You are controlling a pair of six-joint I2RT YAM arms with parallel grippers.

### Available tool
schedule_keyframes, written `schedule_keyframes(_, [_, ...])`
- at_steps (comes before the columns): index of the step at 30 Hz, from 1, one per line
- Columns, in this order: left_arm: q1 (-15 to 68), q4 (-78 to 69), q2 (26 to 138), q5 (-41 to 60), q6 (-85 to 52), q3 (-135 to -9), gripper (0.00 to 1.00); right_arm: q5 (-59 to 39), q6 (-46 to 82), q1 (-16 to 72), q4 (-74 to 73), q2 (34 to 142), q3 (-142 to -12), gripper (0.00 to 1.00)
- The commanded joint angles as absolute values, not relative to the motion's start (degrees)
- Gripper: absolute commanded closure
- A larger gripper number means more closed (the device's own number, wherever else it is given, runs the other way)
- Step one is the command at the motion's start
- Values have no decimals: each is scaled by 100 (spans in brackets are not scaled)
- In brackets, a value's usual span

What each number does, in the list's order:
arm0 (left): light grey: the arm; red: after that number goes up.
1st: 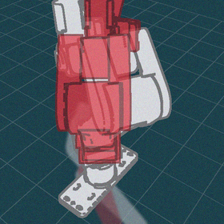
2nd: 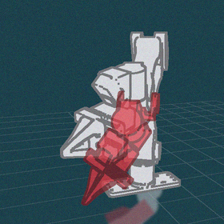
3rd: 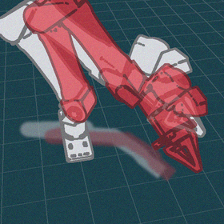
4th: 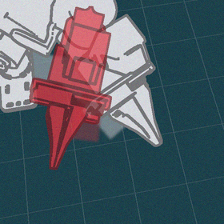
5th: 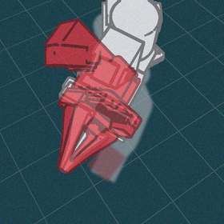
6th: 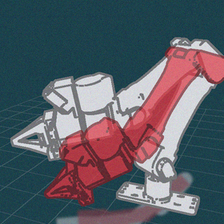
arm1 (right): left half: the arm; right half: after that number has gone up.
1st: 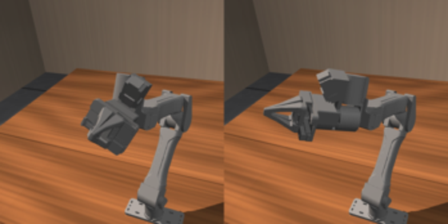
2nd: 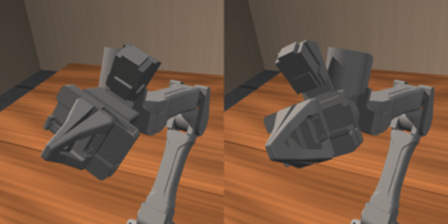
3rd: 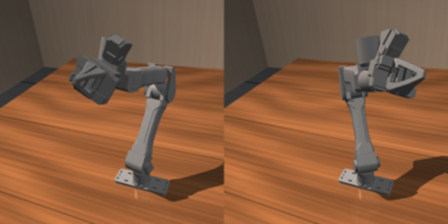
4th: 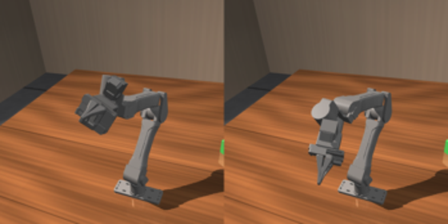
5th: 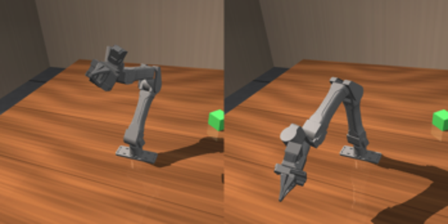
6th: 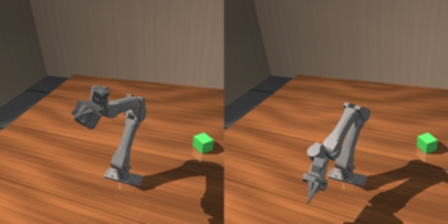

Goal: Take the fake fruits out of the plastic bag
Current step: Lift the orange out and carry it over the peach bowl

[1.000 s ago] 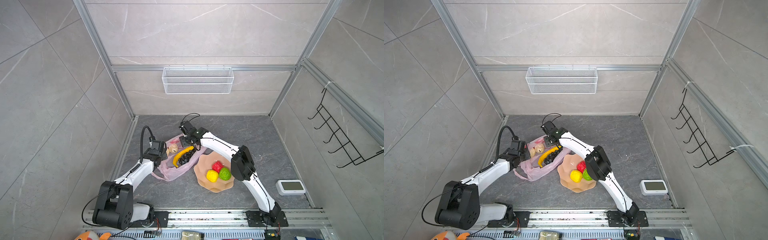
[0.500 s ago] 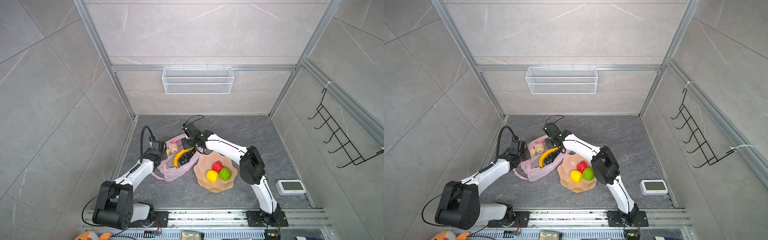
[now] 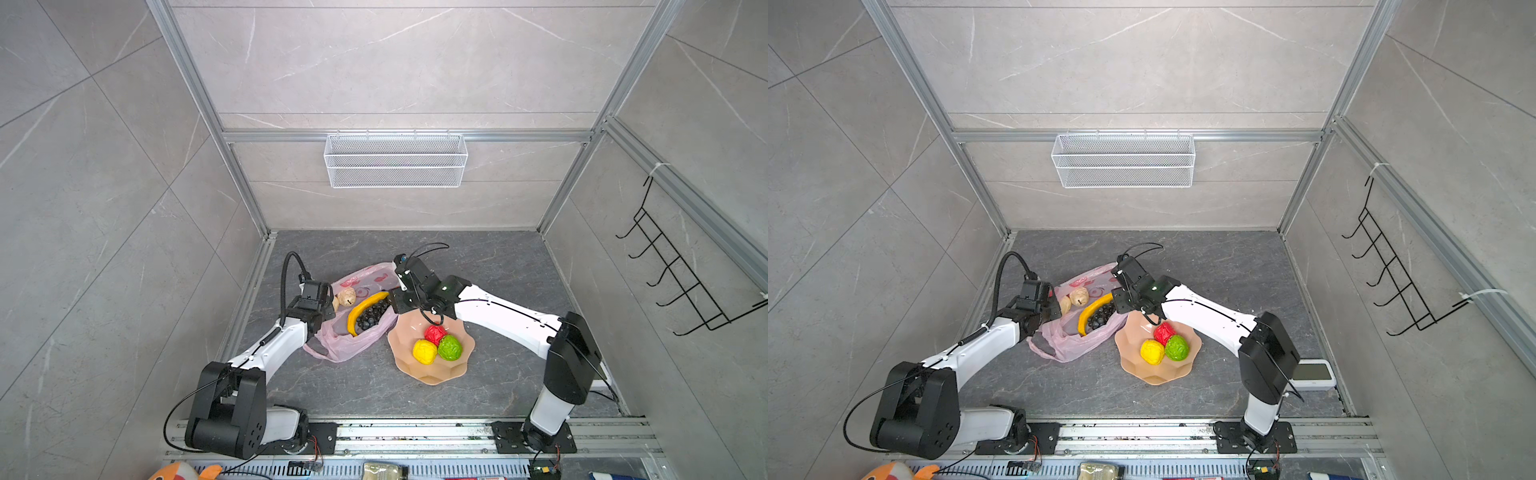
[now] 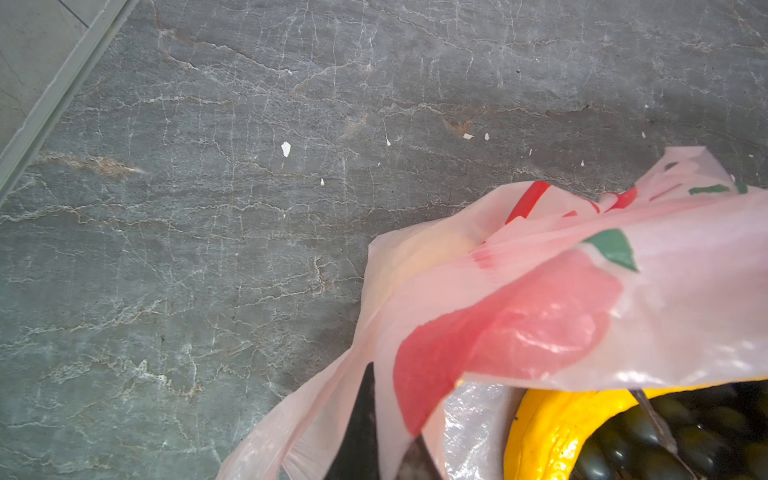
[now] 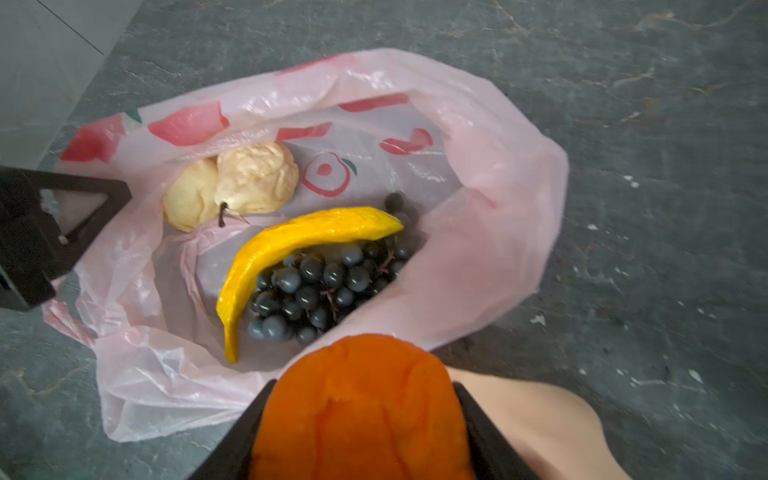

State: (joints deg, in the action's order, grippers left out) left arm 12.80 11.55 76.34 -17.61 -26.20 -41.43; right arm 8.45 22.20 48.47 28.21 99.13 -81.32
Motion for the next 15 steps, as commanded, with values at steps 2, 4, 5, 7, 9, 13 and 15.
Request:
schedule_keyframes(2, [1255, 1134, 7594, -1715, -2733, -4298, 97, 1168, 2477, 4860, 2665, 9361, -7499, 47])
schedule_keyframes(4, [1257, 1143, 7585, -1697, -2733, -4298, 97, 1170, 2562, 4869, 2615, 9254, -7278, 48])
schedule_keyframes(5, [1257, 1140, 7578, -1707, -2733, -4298, 97, 1116, 2579, 4878, 2536, 9223, -7164, 47])
schedule_keyframes(7, [1257, 1139, 7576, -1725, -2730, -4289, 97, 1144, 2586, 4950, 2339, 9186, -6970, 47])
schedule_keyframes(9, [1257, 1135, 7594, -1723, -2733, -4289, 97, 1268, 2622, 5022, 2234, 9212, -6810, 47])
schedule_keyframes(13, [1257, 1134, 7646, -1745, -2733, -4300, 97, 1288, 2684, 5113, 2065, 9302, -6608, 47])
schedule_keyframes(15, [1254, 1134, 7664, -1723, -2733, -4298, 97, 1314, 2707, 5148, 2008, 9346, -6510, 47])
